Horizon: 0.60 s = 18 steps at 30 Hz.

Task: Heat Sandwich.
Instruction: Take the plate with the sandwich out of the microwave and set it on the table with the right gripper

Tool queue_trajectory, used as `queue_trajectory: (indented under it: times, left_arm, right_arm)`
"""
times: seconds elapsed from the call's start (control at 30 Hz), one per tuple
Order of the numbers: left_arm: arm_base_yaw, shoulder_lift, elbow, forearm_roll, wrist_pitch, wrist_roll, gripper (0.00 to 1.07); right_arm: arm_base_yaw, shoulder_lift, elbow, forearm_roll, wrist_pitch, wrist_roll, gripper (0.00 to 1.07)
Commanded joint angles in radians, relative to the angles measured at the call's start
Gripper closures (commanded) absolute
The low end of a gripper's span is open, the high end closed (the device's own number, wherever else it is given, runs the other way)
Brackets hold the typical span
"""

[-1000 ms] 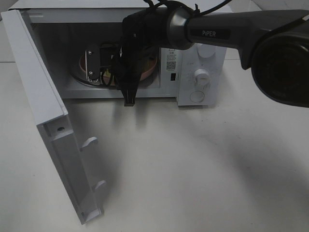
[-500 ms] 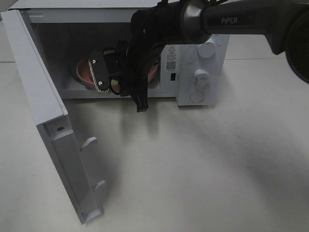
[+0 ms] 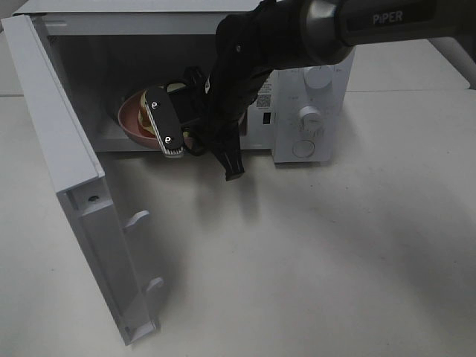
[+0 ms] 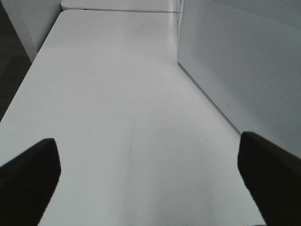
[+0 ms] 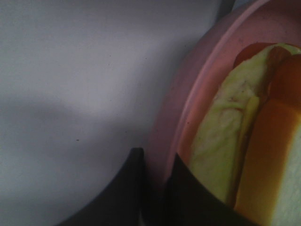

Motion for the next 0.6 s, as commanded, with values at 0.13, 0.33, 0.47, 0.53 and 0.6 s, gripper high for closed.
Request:
queue_trajectory:
  times: [0.13,0.33,0.47,0.53,0.6]
  left_arm:
    - [0.003,-0.007,0.001,-0.001,0.0,0.0,0.09]
    - [0.003,-0.007,0.001,-0.001,0.0,0.0,0.09]
    - [0.003,-0.007,0.001,-0.001,0.0,0.0,0.09]
    - [0.003,-0.007,0.001,-0.001,0.0,0.0,0.09]
    - [0.003,-0.007,0.001,-0.001,0.0,0.0,0.09]
  right_arm:
    - [0.005,-0.08,0.079,0.008,-0.05,-0.071,1.07]
    - [0.005,-0.129,0.133,0.008,-0.082,-0.086,1.07]
    - [0.005,-0.194,0.204,0.008,-0.101,-0.112,1.07]
    - [0.005,-0.2,0.213,0.008,-0.103,-0.114,1.07]
    - [0.012,-0.233,0.254,0.008,-0.125,-0.125,1.07]
